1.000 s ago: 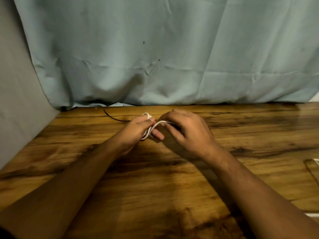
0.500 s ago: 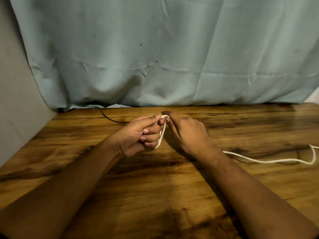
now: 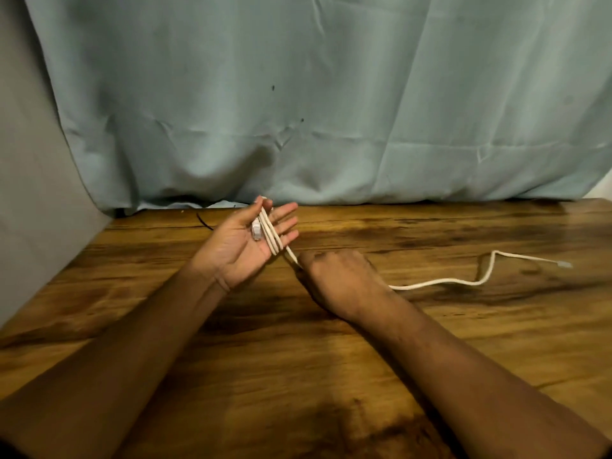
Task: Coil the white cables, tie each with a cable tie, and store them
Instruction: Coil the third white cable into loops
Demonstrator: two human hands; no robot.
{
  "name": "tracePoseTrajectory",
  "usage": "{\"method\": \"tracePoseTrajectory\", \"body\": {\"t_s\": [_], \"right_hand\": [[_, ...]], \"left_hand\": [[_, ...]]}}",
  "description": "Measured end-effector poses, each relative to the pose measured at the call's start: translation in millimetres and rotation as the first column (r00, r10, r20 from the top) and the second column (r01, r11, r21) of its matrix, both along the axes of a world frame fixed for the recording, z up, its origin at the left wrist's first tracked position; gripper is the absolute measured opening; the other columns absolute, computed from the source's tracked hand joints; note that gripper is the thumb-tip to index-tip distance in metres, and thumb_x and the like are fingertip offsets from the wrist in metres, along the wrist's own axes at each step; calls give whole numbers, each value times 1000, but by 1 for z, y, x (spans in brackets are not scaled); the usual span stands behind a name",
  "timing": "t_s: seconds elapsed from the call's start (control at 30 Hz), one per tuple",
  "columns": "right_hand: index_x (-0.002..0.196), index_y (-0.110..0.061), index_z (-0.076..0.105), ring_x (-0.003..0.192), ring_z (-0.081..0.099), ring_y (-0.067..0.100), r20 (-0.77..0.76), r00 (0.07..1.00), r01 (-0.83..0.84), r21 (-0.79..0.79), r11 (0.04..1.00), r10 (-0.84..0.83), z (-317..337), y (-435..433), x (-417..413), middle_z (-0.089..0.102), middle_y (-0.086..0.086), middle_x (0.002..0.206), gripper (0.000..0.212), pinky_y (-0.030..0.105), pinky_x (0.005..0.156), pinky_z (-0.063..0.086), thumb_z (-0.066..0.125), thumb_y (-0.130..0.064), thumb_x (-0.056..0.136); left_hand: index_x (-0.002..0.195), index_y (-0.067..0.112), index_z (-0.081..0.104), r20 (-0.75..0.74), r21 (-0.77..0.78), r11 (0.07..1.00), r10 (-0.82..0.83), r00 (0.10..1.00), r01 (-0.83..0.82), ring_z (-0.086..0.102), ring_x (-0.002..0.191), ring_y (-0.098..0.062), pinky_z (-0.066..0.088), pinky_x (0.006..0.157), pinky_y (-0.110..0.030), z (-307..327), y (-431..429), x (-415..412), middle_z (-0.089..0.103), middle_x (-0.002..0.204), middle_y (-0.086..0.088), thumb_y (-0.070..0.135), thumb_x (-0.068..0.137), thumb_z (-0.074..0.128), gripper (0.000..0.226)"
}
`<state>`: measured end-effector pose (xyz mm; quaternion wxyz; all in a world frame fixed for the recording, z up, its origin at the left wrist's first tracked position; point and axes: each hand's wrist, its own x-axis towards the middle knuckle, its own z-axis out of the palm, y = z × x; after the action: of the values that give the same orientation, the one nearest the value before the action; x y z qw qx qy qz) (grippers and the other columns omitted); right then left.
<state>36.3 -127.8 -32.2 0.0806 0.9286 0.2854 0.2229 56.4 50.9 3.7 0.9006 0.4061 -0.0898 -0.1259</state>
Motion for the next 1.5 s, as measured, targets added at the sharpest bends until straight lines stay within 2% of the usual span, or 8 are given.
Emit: {"method": "tracePoseTrajectory", "body": {"t_s": [0.43,0.7,0.9,1.0,1.1,1.2,1.3,1.5], "right_hand": [[105,-25,60,79,67,23,14,949,-316,91,944,316,25,-2,-19,71,-1,95,15,30,64,34,52,-37,103],[106,-18,71,76,70,27,250,911,-375,162,913,329,43,-27,-12,72,1,92,42,32,58,48,43,-48,99],[101,-16,75,82,64,31,438,870,-345,217,913,224,37,-42,10,70,5,90,19,41,71,44,66,-32,97],[103,-14,75,83,61,26,403,904,-331,446,832,143,30,-50,13,63,6,92,28,38,71,45,66,-40,98],[109,-20,74,83,59,21,241,967,-218,623,751,81,20,-57,20,58,2,93,31,36,70,48,56,-45,103],[99,-22,66,82,63,27,151,988,-123,620,775,36,13,-56,24,64,1,87,40,42,69,50,39,-50,106],[92,-23,58,70,62,26,116,992,-102,607,788,39,10,-47,24,64,-1,76,38,40,62,49,35,-50,107],[101,-26,52,78,67,39,-20,999,-29,490,871,44,-2,-39,24,71,10,84,31,40,62,47,32,-48,108]], "left_hand": [[90,10,66,128,351,903,218,968,-250,54,134,-30,35,118,-40,-21,-8,6,63,137,-20,19,107,47,27],[107,6,68,211,582,808,-43,976,-90,67,99,-19,50,89,-31,-26,-11,-5,73,104,-12,18,106,47,24],[96,4,61,225,718,693,-140,964,-67,73,99,-30,51,89,-35,-21,-12,-10,76,82,-16,19,109,41,28],[98,4,63,196,671,742,-161,967,-13,73,79,-33,48,71,-36,-20,-11,-13,58,56,-7,21,109,41,30],[101,2,65,161,512,849,-241,957,128,59,56,-20,53,92,-48,-15,-15,-22,43,52,-2,22,105,43,30],[97,6,59,164,376,897,-311,936,232,33,41,-7,55,72,-38,-8,-25,-30,33,51,6,22,107,41,26],[91,9,54,160,268,930,-300,940,251,26,35,-1,29,45,-22,-5,-27,-30,32,48,10,22,108,40,24],[90,11,53,106,126,974,-203,973,190,28,33,0,22,40,-18,-2,-24,-26,34,47,10,24,105,41,22]]}}
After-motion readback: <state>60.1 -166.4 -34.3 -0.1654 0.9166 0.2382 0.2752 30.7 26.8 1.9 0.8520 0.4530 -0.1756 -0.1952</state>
